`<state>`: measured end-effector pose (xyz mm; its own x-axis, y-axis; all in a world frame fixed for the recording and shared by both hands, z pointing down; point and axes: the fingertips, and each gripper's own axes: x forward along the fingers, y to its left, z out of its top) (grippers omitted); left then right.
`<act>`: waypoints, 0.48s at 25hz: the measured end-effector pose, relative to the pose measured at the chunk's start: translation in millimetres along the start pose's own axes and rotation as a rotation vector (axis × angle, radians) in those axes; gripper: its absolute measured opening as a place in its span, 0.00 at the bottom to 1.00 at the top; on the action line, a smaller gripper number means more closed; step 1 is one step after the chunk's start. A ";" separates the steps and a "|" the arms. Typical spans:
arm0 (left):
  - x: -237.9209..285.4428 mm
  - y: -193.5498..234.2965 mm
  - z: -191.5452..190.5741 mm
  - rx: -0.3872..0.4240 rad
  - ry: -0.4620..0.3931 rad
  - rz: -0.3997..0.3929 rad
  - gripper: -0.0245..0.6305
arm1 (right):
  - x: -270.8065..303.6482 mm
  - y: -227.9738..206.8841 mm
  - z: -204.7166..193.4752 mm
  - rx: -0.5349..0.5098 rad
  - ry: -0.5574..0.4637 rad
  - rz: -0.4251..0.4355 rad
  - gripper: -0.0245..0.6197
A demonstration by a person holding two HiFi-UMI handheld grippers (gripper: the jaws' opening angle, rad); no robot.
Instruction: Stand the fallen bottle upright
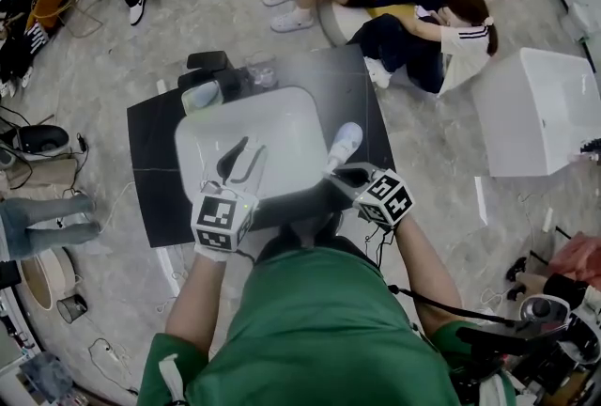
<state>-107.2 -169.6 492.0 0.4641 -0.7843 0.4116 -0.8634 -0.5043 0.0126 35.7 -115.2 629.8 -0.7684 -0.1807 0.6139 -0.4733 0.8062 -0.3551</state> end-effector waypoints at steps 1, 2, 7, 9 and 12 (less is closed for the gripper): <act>-1.0 -0.1 1.0 -0.003 -0.001 0.000 0.25 | -2.6 -1.1 5.3 0.039 -0.022 0.006 0.10; -1.9 -0.2 2.1 -0.008 -0.002 0.001 0.24 | -5.1 -2.9 10.0 0.081 -0.046 0.012 0.10; -5.3 -0.1 11.0 -0.019 -0.015 0.006 0.24 | -19.2 -14.8 30.8 0.263 -0.156 0.033 0.10; -6.5 0.7 16.4 -0.018 -0.024 0.010 0.24 | -27.0 -20.4 40.4 0.332 -0.208 0.045 0.10; -6.0 3.0 23.7 -0.012 -0.039 0.017 0.24 | -37.8 -32.9 53.0 0.438 -0.287 0.060 0.10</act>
<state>-107.9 -175.0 467.9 0.4567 -0.8061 0.3763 -0.8734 -0.4867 0.0174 57.5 -164.8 580.9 -0.8577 -0.3379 0.3874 -0.5132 0.5199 -0.6828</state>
